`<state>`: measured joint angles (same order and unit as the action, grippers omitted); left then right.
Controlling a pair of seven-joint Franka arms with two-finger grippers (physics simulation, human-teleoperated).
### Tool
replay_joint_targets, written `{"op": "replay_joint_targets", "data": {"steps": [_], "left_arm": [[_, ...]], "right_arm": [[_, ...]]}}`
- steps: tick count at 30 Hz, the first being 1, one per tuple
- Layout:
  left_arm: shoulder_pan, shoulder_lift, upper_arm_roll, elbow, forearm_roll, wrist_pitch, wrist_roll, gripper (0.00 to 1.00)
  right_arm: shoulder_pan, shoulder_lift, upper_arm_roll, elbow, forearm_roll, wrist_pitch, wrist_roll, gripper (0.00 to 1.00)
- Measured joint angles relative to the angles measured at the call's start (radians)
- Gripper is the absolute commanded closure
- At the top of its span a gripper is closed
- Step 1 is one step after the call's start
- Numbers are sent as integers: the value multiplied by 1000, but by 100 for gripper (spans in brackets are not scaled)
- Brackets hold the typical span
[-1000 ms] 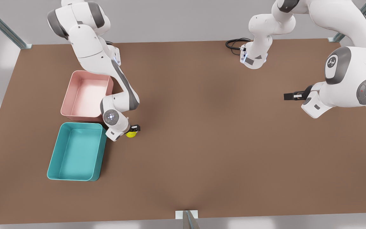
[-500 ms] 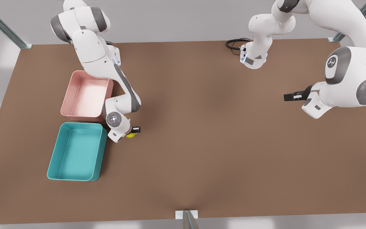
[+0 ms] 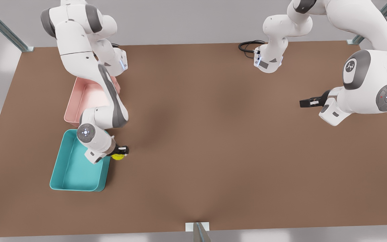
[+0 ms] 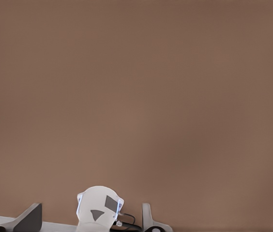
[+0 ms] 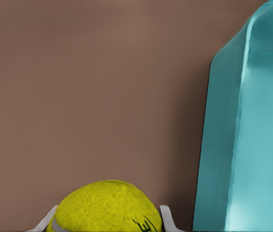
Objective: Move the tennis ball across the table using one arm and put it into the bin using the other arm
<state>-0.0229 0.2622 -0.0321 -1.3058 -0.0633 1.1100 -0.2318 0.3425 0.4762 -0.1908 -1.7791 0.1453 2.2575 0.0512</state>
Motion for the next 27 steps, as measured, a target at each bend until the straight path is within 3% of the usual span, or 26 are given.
{"op": "replay_joint_targets", "data": {"steps": [6, 7, 13, 15, 18, 21, 27], "left_arm": [[-1, 0, 0, 0, 0, -5, -5, 0], [-2, 1, 0, 0, 0, -5, -6, 0], [-2, 1, 0, 0, 0, -6, -10, 0], [-1, 1, -2, 0, 0, -5, -11, 0], [-1, 0, -6, 0, 0, -6, -12, 0], [1, 0, -6, -1, 0, -7, -13, 0], [0, 0, -6, -7, 0, -7, -15, 0]], "right_arm": [[-88, 65, -83, 105, -2, -85, -175, 32], [-97, 76, -91, 109, -4, -93, -199, 0], [-108, 89, -96, 115, -6, -125, -313, 0], [-102, 50, -87, 193, -24, -214, -307, 0], [-98, -110, 15, 256, -164, -402, -257, 0], [-245, -247, 152, 261, -226, -540, -211, 0], [-300, -345, 181, 256, -235, -695, -141, 0]]}}
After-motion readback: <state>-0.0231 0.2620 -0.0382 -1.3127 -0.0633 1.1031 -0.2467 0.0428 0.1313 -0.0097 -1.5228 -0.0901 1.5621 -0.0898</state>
